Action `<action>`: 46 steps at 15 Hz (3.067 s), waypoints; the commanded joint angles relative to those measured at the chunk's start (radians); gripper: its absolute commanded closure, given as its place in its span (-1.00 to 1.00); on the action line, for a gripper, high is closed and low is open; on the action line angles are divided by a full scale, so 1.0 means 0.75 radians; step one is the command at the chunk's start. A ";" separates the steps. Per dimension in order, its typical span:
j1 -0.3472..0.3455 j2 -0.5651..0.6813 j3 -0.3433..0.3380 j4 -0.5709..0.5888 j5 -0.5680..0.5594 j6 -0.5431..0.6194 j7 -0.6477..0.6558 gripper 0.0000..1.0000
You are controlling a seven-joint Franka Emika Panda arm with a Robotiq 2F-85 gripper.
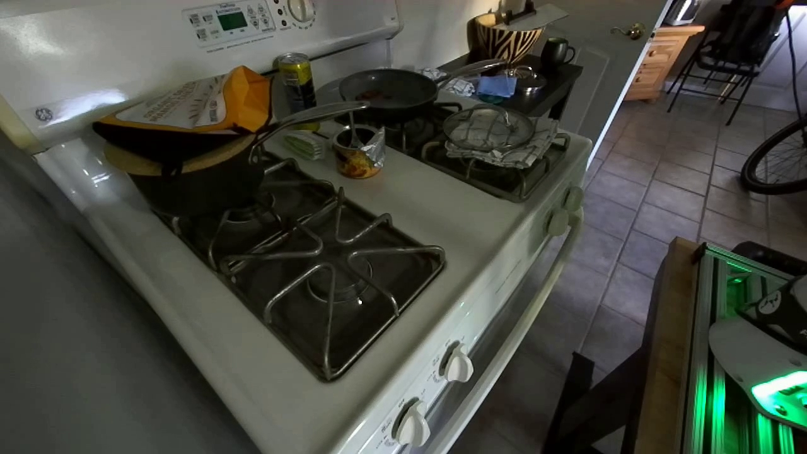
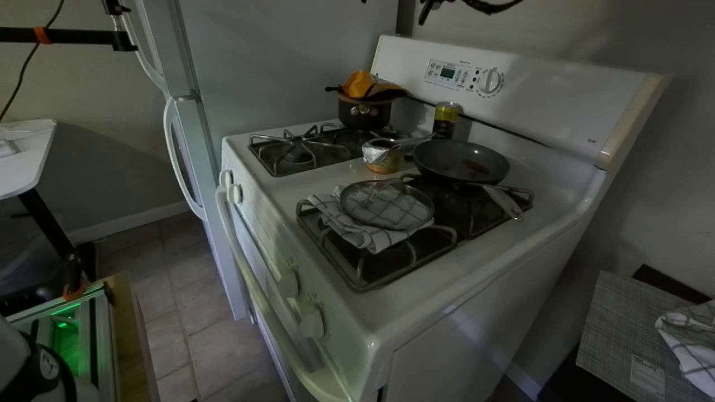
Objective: Use the spoon to scoop up the contents in the tin can and put them on the can
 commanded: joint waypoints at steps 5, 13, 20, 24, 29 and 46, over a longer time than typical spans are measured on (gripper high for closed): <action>-0.212 0.389 0.220 0.324 0.060 -0.094 0.006 -1.00; -0.202 0.605 0.191 0.466 0.204 -0.075 0.291 -1.00; -0.298 0.772 0.342 0.457 0.293 0.146 0.669 -1.00; -0.323 0.779 0.376 0.462 0.282 0.146 0.673 -1.00; -0.327 0.815 0.395 0.488 0.331 0.208 0.731 -1.00; -0.284 0.969 0.434 0.559 0.283 0.470 1.009 -0.73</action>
